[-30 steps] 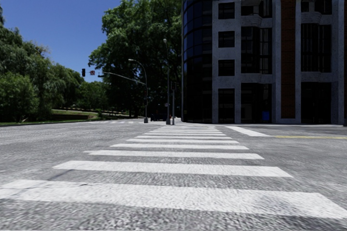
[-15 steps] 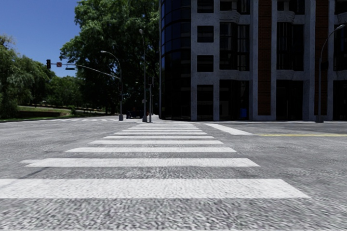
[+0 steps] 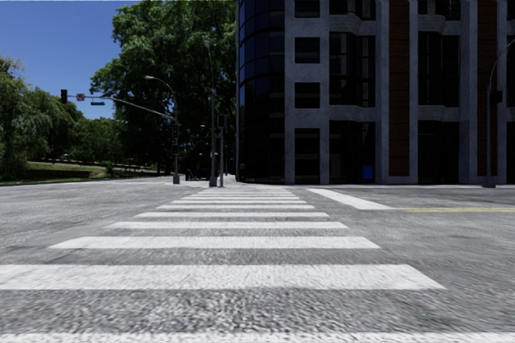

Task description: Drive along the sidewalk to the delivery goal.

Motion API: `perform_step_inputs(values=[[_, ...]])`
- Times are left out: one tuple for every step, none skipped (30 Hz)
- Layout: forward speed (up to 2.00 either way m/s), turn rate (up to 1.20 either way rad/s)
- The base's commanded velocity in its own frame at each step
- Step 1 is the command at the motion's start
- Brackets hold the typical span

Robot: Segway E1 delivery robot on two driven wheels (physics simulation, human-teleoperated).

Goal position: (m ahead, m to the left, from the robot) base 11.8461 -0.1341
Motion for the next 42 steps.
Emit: perform_step_inputs(values=[[1.73, 0.00], [1.73, 0.00], [1.73, 0.00], [1.73, 0.00], [1.73, 0.00], [1.73, 0.22], [1.73, 0.34], [1.73, 0.38], [1.73, 0.38], [1.73, 0.38], [1.73, 0.24], [1.73, 0.05], [1.73, 0.05], [1.73, 0.00], [1.73, 0.00], [1.73, 0.00], [1.73, 0.00], [1.73, 0.00], [1.73, 0.00], [1.73, 0.00], [1.74, 0.00], [1.74, 0.00], [1.74, 0.00], [1.74, 0.00], [1.74, 0.00], [1.74, 0.00], [1.74, 0.00], [1.74, 0.00], [1.74, 0.00], [1.74, 0.00], [1.74, 0.00], [1.74, 0.00], [1.74, 0.00], [1.74, 0.00], [1.74, 0.00], [1.75, 0.00], [2.00, 0.00], [2.00, 0.00], [2.00, 0.00], [2.00, 0.00], [2.00, 0.00], [2.00, 0.00]])
